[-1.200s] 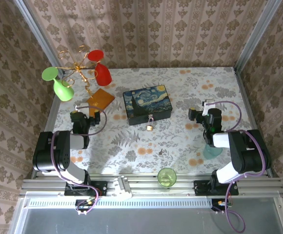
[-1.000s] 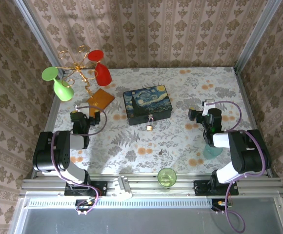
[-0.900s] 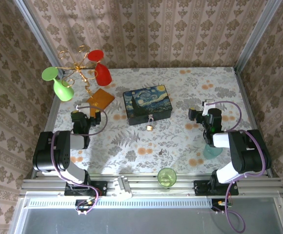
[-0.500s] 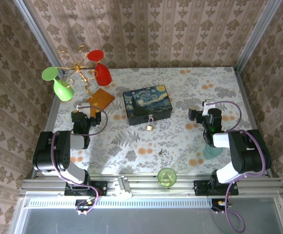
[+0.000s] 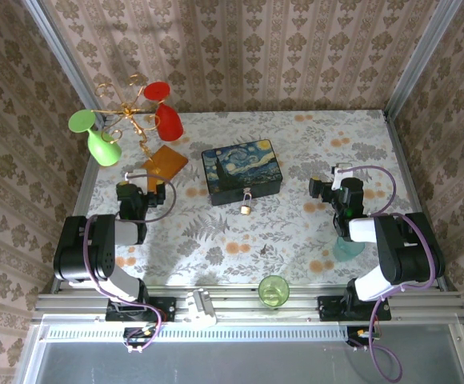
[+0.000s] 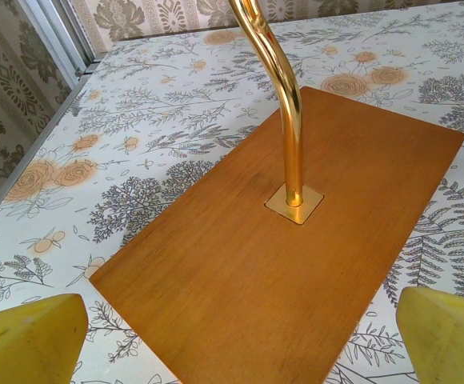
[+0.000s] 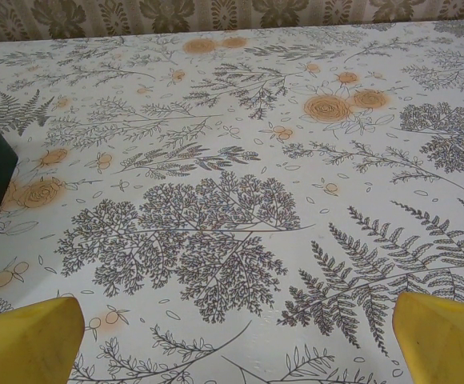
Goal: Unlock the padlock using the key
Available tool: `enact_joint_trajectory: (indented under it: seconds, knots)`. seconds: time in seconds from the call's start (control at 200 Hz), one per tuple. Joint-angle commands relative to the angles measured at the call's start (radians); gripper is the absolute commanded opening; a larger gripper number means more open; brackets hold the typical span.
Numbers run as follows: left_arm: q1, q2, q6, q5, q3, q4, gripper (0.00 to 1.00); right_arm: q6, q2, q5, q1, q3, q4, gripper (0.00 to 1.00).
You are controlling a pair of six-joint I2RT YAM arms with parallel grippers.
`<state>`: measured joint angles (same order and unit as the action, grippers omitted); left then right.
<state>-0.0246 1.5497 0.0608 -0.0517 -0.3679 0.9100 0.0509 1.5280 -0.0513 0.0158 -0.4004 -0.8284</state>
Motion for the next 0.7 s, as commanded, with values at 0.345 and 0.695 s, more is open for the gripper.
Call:
enact_joint_trajectory:
  seconds: [0.345,0.695]
  knots:
    - [0.005,-0.001,-0.001,0.004,-0.013,0.028,1.00,-0.027,-0.009,0.035,-0.005,-0.014,-0.005,1.00]
    - [-0.060,-0.391,-0.039,-0.096,0.010,-0.230,1.00,0.010,-0.278,-0.007,0.012,-0.103,0.353,1.00]
